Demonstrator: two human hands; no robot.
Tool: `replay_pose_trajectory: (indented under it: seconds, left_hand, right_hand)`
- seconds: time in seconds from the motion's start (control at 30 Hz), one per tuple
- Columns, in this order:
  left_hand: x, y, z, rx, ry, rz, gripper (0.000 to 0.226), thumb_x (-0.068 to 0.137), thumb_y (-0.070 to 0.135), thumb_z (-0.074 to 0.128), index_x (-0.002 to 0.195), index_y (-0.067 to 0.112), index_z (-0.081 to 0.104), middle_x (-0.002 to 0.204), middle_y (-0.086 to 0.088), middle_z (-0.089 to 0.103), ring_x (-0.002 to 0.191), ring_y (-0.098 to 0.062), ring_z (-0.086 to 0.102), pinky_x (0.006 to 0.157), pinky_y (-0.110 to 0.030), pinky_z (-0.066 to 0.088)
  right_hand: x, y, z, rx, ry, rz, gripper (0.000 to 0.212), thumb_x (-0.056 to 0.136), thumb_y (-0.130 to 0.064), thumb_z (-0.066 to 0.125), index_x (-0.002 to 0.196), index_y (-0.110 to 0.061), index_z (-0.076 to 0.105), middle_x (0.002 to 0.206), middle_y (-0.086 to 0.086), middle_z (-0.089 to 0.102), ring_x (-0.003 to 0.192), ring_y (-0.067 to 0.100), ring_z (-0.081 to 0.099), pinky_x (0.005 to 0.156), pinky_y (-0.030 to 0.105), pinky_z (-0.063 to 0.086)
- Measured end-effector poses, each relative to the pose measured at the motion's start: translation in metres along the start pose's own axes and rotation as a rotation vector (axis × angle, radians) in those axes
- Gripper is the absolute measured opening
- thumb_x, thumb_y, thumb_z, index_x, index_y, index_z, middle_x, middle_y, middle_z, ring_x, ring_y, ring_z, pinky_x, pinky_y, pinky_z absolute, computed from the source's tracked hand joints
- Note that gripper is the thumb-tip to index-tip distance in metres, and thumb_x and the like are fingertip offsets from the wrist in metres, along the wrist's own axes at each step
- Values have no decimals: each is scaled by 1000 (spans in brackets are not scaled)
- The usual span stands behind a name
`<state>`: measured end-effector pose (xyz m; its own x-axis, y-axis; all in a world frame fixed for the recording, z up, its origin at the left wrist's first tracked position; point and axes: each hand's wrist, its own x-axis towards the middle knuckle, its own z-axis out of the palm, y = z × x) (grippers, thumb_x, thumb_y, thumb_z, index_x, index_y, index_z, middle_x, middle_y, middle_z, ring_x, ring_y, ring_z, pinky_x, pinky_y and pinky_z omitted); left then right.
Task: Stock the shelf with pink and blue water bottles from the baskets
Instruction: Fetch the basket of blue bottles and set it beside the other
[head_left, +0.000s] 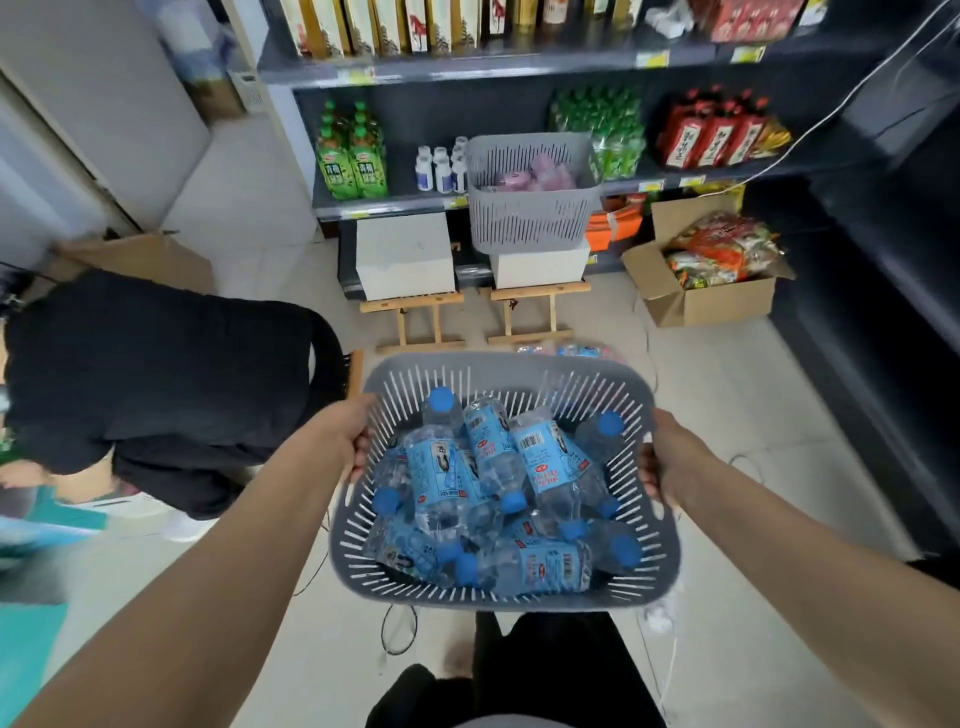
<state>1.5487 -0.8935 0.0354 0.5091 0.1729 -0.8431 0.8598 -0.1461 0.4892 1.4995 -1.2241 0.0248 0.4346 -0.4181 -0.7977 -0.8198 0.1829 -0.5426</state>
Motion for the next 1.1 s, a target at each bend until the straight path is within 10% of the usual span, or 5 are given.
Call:
replay_pose_trajectory:
  seconds: [1.1]
  left_hand:
    - [223,375,-93,-304,245,-132,53,94,50,36,52,18,30,28,5,26,34,-12,20,50,-22,18]
  right_hand:
    - [205,-424,276,-157,-169,-71,44,95,-46,39,60,-18,36,54,1,32,45,15,24,47,23,18]
